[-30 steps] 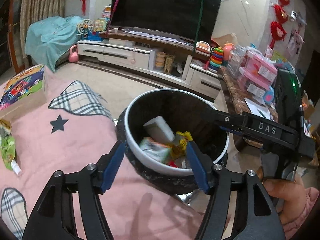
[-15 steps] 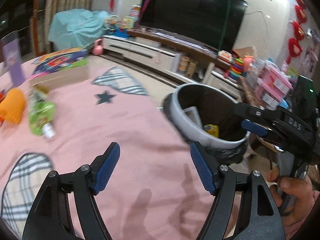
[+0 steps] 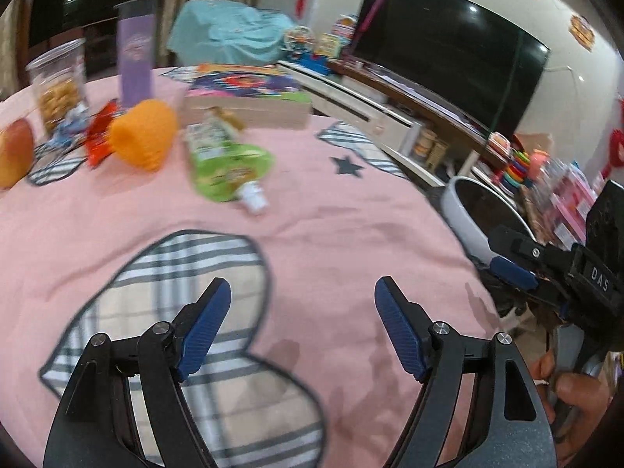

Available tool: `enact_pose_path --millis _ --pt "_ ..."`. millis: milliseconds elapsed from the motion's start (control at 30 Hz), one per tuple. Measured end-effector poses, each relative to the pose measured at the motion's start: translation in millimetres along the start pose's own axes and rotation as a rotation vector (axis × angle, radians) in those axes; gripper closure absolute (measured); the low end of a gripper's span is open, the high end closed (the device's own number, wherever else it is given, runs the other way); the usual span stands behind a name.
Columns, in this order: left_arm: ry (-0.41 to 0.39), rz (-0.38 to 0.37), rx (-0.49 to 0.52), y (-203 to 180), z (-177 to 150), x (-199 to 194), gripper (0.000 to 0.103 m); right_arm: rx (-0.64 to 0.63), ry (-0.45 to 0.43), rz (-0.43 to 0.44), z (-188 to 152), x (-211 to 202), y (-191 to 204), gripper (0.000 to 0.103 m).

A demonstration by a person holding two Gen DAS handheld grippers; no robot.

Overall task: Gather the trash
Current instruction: 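Move both open grippers back toward the table items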

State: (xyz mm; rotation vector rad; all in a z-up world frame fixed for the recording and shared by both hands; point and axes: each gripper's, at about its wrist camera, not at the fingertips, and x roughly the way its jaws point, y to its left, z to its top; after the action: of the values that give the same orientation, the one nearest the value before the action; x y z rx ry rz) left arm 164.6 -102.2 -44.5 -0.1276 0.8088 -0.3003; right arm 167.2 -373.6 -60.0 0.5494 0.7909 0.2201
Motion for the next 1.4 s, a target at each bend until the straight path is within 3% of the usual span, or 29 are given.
enact_pose_path --millis 333,1033,1400 --pt "-0.009 0.058 -0.09 55.4 -2.9 -9.9 0.025 -0.065 0.053 0.03 -10.7 27.2 39.3 0.013" --pt "0.005 0.126 -0.15 110.5 8.9 -6.4 0.024 -0.151 0.122 0.083 -12.4 82.5 92.2 0.013" --pt "0.005 0.159 -0.162 140.1 32.7 4.4 0.024 -0.172 0.135 0.103 0.3 114.5 107.0 0.013"
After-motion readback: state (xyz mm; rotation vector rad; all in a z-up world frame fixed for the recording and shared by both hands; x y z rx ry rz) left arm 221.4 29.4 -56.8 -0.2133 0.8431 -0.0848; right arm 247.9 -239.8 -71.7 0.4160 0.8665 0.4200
